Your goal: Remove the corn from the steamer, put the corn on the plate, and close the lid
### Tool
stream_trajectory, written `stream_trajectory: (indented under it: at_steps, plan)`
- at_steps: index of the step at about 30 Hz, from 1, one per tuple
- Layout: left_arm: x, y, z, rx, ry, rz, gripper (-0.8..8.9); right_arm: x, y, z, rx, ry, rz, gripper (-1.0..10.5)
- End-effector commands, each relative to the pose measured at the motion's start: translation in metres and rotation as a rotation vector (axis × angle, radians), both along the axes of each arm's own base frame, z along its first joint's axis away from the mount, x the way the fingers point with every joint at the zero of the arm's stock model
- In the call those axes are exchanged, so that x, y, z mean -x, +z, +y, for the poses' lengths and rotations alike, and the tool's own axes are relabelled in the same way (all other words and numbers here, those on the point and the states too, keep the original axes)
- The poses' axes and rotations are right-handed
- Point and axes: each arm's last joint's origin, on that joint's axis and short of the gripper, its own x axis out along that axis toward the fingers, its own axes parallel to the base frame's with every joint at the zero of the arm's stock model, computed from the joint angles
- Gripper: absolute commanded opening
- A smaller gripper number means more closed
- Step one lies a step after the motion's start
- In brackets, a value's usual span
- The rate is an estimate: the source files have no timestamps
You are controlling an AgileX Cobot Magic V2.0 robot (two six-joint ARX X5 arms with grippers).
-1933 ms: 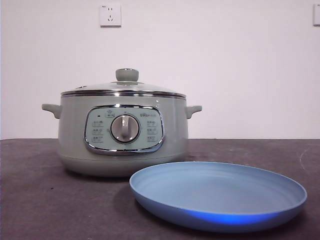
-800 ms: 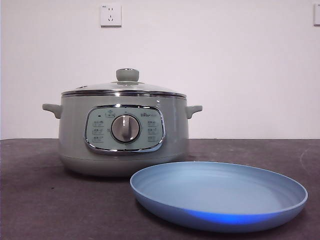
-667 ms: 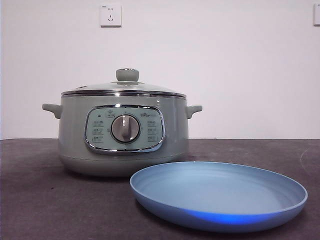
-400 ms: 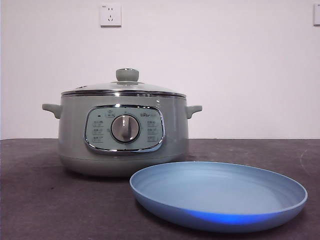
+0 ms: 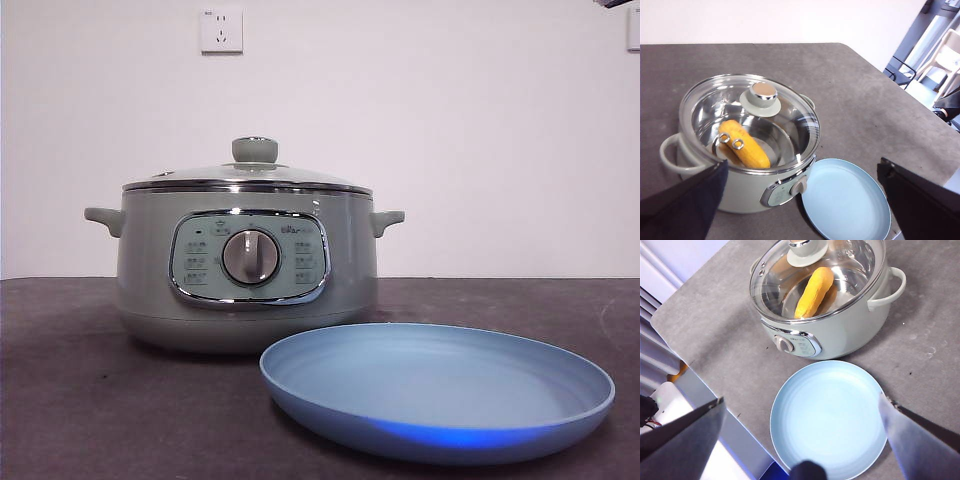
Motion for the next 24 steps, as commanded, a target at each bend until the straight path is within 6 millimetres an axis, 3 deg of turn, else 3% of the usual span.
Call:
stream_trajectory:
  at_steps: [1,13,24]
  plan:
    - [-0.010,0.000,-0.003,-0.010,-0.022,-0.016,5.03,0.000,0.001,0.000,0.003,0.003,-0.015,5.2]
    - [-0.073,-0.006,-0.029,-0.068,-0.026,-0.114,5.03,0.000,0.001,0.000,0.003,0.003,-0.015,5.1]
    - [-0.137,-0.034,-0.069,-0.104,0.001,-0.188,5.03,0.000,0.001,0.000,0.004,0.003,-0.015,5.1]
